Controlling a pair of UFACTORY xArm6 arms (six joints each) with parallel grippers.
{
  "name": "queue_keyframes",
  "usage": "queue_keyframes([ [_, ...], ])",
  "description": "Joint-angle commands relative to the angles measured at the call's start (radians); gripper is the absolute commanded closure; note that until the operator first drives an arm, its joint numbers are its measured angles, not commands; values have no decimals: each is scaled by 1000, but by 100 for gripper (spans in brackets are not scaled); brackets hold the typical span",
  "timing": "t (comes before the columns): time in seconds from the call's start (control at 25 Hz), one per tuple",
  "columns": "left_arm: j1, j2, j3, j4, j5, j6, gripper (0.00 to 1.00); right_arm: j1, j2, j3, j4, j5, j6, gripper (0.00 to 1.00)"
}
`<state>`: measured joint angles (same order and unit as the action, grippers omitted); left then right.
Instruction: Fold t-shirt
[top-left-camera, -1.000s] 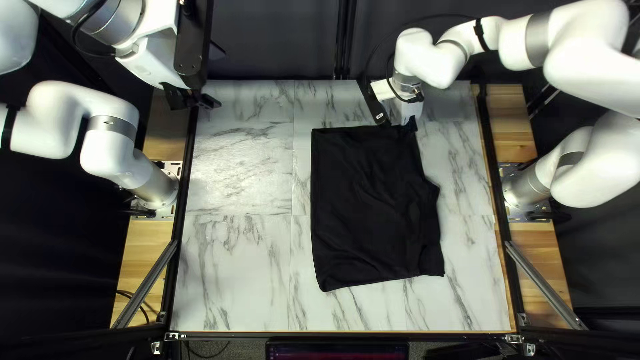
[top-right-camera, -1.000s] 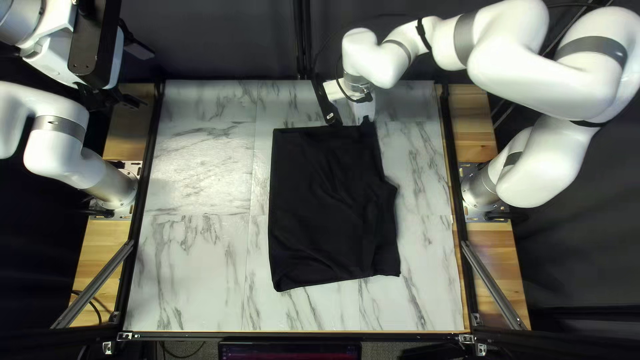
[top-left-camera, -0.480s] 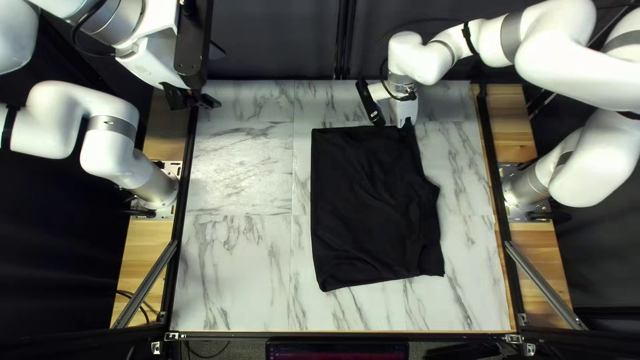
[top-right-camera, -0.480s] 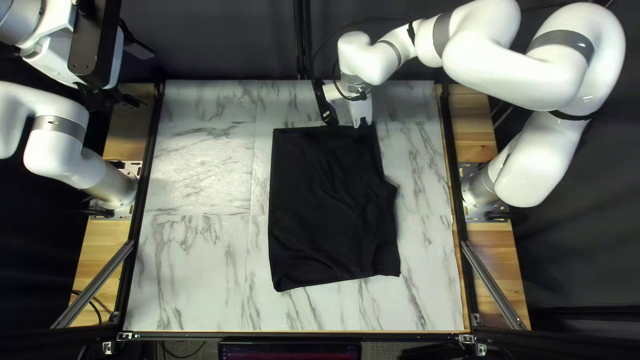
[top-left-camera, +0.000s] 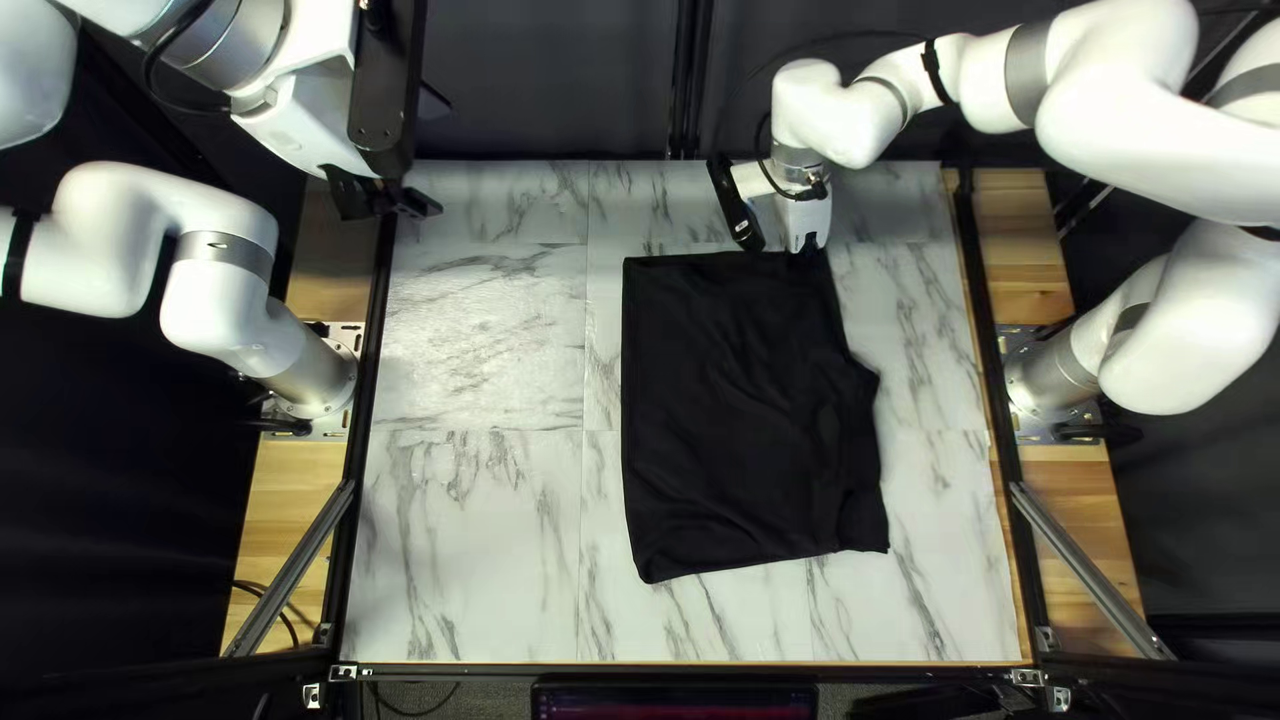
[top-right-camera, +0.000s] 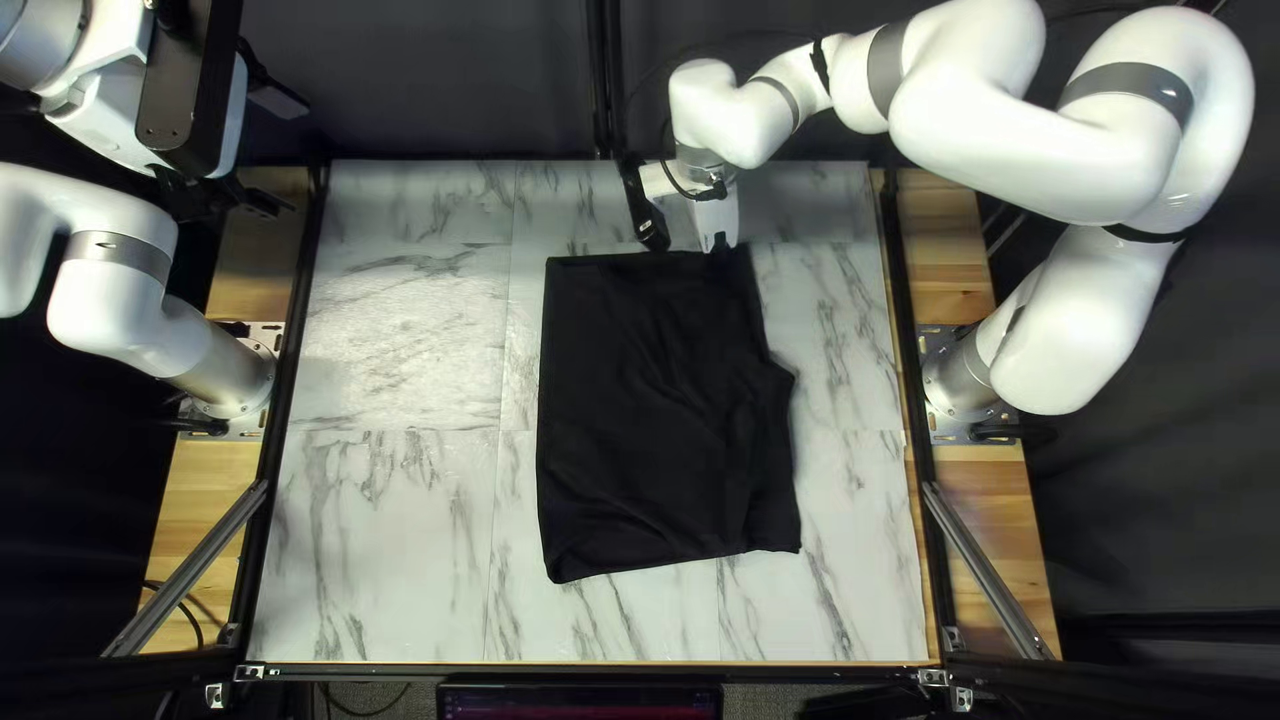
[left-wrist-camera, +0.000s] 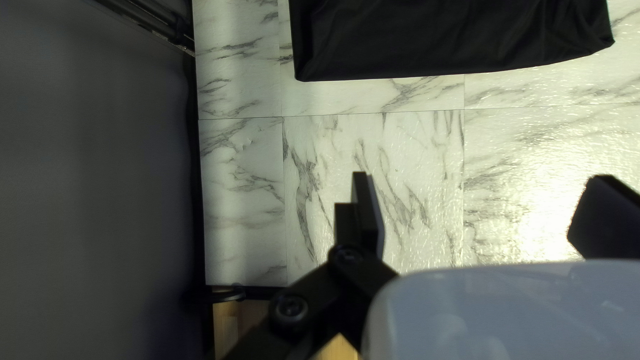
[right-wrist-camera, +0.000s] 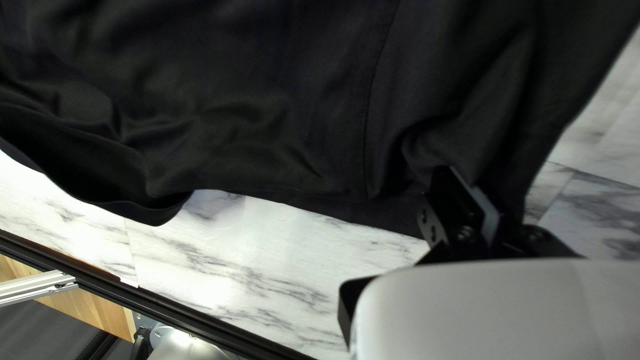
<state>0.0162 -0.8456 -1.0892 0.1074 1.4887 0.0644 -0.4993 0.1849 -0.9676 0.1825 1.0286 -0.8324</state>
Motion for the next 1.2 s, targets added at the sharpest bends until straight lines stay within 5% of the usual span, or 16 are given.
queue_keyframes([
  [0.04,0,0,0,0,0,0,0,21,-26,-23,-16,14,33,100],
  [0.6,0,0,0,0,0,0,0,23,-38,-57,-40,-13,61,100],
  [0.96,0,0,0,0,0,0,0,-42,-100,62,-19,-93,47,98],
  [1.0,0,0,0,0,0,0,0,-43,-101,68,-16,-97,47,88],
  [1.04,0,0,0,0,0,0,0,-43,-101,75,-12,-102,49,5],
  [1.2,0,0,0,0,0,0,0,-16,-131,107,-5,-110,82,0],
])
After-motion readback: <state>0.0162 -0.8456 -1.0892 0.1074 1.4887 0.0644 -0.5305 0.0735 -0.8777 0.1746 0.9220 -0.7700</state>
